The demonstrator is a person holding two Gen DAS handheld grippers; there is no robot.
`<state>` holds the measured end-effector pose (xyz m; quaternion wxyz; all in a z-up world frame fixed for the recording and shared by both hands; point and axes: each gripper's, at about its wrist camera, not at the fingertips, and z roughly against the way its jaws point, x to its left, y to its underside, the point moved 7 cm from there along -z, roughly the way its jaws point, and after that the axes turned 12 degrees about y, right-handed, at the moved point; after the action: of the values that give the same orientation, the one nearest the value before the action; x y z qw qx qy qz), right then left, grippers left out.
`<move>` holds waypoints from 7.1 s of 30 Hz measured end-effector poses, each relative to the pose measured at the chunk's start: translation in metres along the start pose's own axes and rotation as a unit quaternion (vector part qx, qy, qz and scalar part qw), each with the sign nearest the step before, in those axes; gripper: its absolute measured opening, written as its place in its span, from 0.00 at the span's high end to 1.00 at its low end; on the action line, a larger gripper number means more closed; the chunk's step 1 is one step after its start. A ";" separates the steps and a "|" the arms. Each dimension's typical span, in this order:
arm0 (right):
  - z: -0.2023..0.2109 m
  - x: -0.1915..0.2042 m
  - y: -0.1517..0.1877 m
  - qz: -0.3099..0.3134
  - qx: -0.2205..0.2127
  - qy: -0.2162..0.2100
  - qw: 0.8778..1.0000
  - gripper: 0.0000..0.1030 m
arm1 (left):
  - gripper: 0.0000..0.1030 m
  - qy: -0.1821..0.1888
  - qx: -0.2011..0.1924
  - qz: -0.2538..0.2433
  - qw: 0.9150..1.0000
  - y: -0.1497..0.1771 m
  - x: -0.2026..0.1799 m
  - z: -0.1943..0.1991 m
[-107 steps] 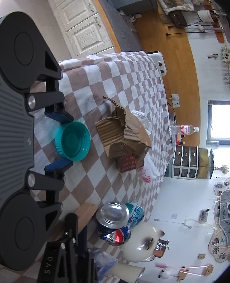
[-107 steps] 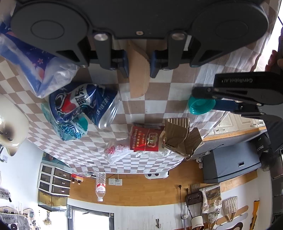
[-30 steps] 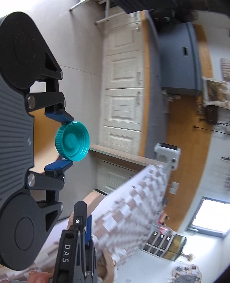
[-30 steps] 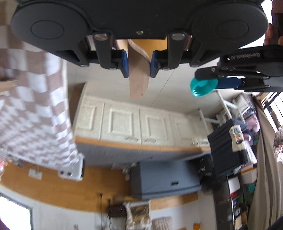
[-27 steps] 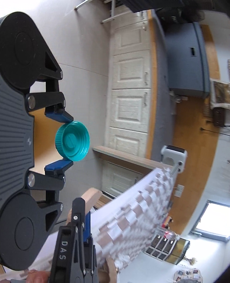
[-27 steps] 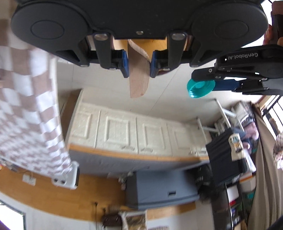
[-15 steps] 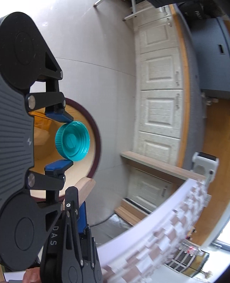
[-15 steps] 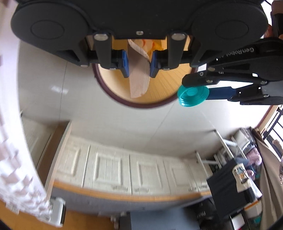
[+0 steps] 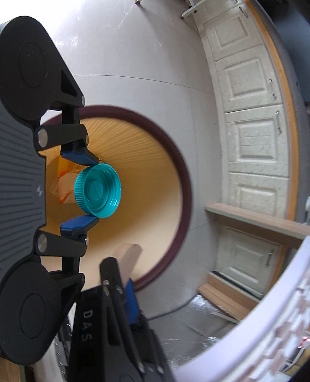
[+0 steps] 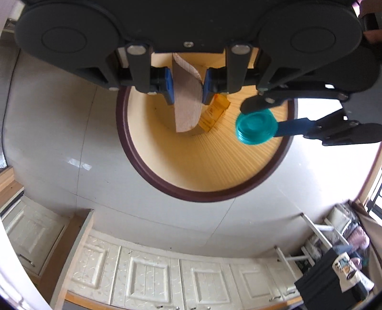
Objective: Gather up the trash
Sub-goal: 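Open the left tool to drop the teal cap while the right tool releases the cardboard strip, then move both tools back from the wastebasket toward the table, then grasp the crushed blue Pepsi can with the left tool while the right tool grasps the blue plastic bag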
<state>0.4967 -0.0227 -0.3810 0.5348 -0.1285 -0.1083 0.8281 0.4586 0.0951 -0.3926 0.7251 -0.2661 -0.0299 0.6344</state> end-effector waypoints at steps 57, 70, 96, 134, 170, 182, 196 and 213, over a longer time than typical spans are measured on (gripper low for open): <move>0.023 -0.022 0.022 -0.078 -0.008 0.012 0.997 0.35 | 0.00 -0.008 -0.007 0.002 1.000 0.004 0.004 0.044; 0.041 -0.033 0.035 -0.107 -0.041 0.049 0.992 0.12 | 0.00 -0.022 -0.025 0.024 0.999 0.014 0.011 0.072; 0.141 -0.021 0.070 -0.132 -0.135 0.060 0.980 0.00 | 0.00 -0.042 -0.128 0.032 0.990 0.037 0.007 0.188; 0.379 -0.142 0.187 -0.172 -0.451 0.133 0.866 0.00 | 0.00 0.040 -0.410 -0.109 0.905 0.024 -0.198 0.347; 0.312 -0.386 0.346 -0.277 -0.444 0.226 0.822 0.00 | 0.00 0.277 -0.254 -0.186 0.908 -0.047 -0.500 0.124; 0.293 -0.382 0.336 -0.260 -0.412 0.213 0.847 0.00 | 0.00 0.278 -0.206 -0.087 0.934 -0.075 -0.493 0.031; 0.279 -0.344 0.328 -0.167 -0.392 0.237 0.873 0.00 | 0.02 0.279 -0.204 -0.085 0.935 -0.078 -0.499 0.022; 0.266 -0.318 0.318 -0.071 -0.337 0.376 0.860 0.24 | 0.39 0.217 -0.205 -0.113 0.948 -0.075 -0.504 0.020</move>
<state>0.2621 -0.4528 -0.1994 0.5158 -0.5944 -0.1808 0.5899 0.4219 -0.3740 -0.1954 0.7108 -0.5346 -0.0312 0.4560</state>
